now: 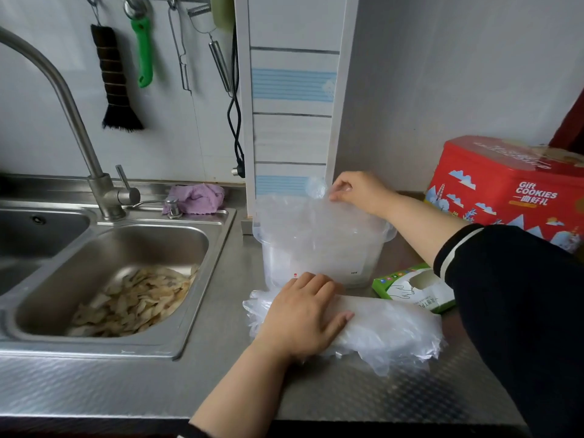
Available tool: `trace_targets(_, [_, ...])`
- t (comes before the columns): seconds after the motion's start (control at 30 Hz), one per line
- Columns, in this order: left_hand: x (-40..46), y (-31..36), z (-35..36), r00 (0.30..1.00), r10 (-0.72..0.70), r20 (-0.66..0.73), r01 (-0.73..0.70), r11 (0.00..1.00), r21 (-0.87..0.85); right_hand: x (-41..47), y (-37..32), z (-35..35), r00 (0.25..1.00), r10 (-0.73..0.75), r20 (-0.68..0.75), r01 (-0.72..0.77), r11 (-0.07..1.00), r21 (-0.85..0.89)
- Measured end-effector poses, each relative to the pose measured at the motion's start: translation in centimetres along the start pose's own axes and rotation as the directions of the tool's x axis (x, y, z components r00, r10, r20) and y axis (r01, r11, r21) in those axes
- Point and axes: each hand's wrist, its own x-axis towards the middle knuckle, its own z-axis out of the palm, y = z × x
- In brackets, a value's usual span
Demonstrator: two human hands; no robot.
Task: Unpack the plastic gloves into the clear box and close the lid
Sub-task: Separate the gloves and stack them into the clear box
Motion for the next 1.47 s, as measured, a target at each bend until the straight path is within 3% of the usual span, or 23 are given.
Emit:
trace_targets(0.1, [0.0, -0.2, 0.4, 0.999, -0.014, 0.045, 0.014, 1.000, 0.011, -0.1, 0.1, 0.2, 1.000, 0.012, -0.009, -0.014, 0.970, -0.244])
trace_targets(0.37, [0.1, -0.3, 0.5, 0.999, 0.008, -0.036, -0.008, 1.000, -0.022, 0.1, 0.1, 0.0, 0.989, -0.020, -0.148, -0.047, 0.899, -0.436])
trace_targets(0.53, [0.2, -0.4, 0.5, 0.998, 0.037, -0.059, -0.040, 0.998, -0.054, -0.5, -0.1, -1.3, 0.977, -0.114, -0.180, 0.032, 0.913, -0.407])
trace_targets(0.67, [0.3, -0.4, 0.5, 0.993, 0.042, -0.106, -0.050, 0.996, -0.068, -2.3, -1.4, -2.0, 0.967, -0.191, -0.170, 0.155, 0.966, -0.205])
trace_targets(0.8, [0.4, -0.2, 0.7, 0.987, 0.040, -0.155, -0.052, 0.996, -0.072, -4.9, -3.0, -1.4, 0.974, -0.218, 0.054, 0.222, 0.971, -0.090])
trace_targets(0.87, [0.4, -0.1, 0.6, 0.985, 0.044, -0.167, -0.057, 0.996, -0.073, -5.7, -3.1, -0.9, 0.968, -0.168, 0.189, 0.201, 0.964, -0.173])
trace_targets(0.93, [0.3, -0.1, 0.5, 0.982, 0.044, -0.181, -0.059, 0.995, -0.078, -5.7, -2.9, -0.4, 0.965, -0.129, 0.229, 0.189, 0.946, -0.262])
trace_targets(1.1, [0.2, 0.3, -0.2, 0.982, 0.000, -0.187, -0.015, 0.997, -0.078, -4.9, -2.3, -0.3, 0.980, -0.068, 0.190, 0.121, 0.951, -0.284])
trace_targets(1.27, [0.0, 1.1, -1.1, 0.969, -0.108, -0.220, 0.069, 0.981, -0.180, -4.1, -2.6, 0.3, 0.998, -0.032, 0.062, 0.054, 0.922, -0.385])
trace_targets(1.37, [-0.1, 1.3, -1.4, 0.917, -0.096, -0.387, 0.032, 0.985, -0.170, -3.9, -2.9, 0.7, 1.000, 0.009, 0.012, -0.003, 0.917, -0.400])
trace_targets(1.47, [0.6, 2.1, -2.5, 0.843, 0.058, -0.534, -0.069, 0.998, 0.000, -3.8, -3.0, 1.1, 0.999, 0.035, 0.001, -0.032, 0.926, -0.377])
